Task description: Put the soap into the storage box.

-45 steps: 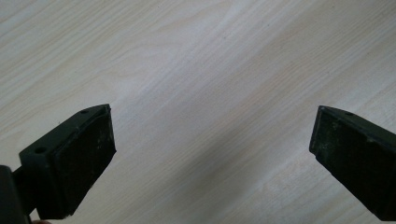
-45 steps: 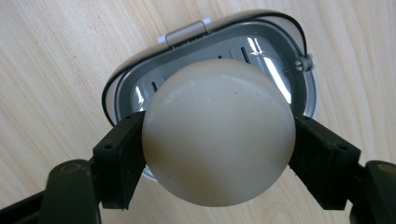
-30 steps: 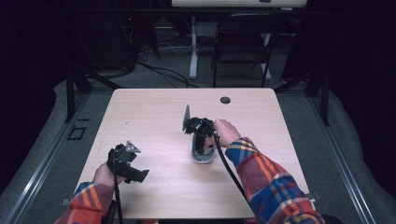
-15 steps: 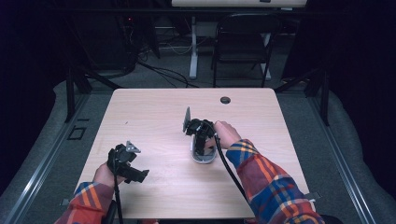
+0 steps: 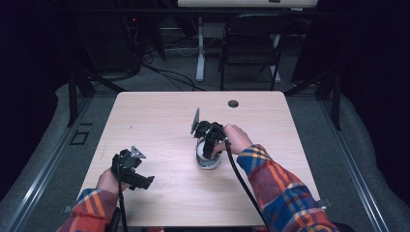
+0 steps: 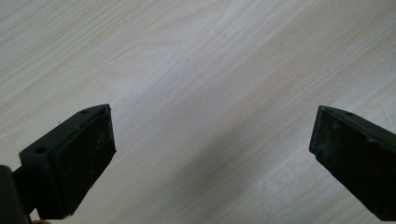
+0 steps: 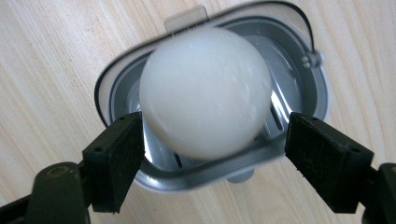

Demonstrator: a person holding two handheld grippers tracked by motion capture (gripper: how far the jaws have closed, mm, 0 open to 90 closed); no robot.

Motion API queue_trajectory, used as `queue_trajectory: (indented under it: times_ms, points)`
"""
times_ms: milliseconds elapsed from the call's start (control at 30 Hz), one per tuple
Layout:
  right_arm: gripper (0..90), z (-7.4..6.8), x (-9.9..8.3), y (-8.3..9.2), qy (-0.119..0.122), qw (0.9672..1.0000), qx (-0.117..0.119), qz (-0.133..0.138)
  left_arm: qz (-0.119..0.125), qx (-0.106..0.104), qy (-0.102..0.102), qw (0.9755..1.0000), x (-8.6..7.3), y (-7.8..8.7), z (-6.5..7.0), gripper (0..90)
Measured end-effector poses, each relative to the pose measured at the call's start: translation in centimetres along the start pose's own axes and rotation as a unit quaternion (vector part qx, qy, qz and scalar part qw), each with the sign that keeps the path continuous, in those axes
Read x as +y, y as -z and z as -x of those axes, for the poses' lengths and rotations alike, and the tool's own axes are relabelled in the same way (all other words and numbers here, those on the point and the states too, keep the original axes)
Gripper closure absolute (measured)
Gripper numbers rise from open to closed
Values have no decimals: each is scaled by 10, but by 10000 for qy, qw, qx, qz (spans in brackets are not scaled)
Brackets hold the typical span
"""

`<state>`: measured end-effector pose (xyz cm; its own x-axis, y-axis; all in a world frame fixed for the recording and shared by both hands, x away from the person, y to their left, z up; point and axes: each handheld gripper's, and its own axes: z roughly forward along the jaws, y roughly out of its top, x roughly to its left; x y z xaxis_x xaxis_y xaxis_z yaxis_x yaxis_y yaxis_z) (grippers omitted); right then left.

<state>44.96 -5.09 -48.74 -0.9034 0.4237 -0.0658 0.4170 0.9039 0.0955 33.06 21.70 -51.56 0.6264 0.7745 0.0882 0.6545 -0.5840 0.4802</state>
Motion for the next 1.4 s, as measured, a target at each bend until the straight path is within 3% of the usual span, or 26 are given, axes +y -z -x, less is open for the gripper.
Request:
queue_trajectory:
  times_ms: [533, 1067, 1167, 1400]
  points:
    - [72, 4, -31, 25, -212, 9992, -53, 339, -13, -1, -17, 10000, 0, 0, 0, 1]
    - [41, 11, -88, 38, -562, 9974, -246, 388, -37, 11, -27, 10000, 1, -1, 1, 1]
    - [40, 10, -98, 37, -657, 9960, -300, 530, -38, 11, -27, 10000, 1, -1, 1, 1]
    - [29, 12, -123, 35, -770, 9955, -385, 399, -49, 5, -37, 10000, 1, -1, 1, 1]
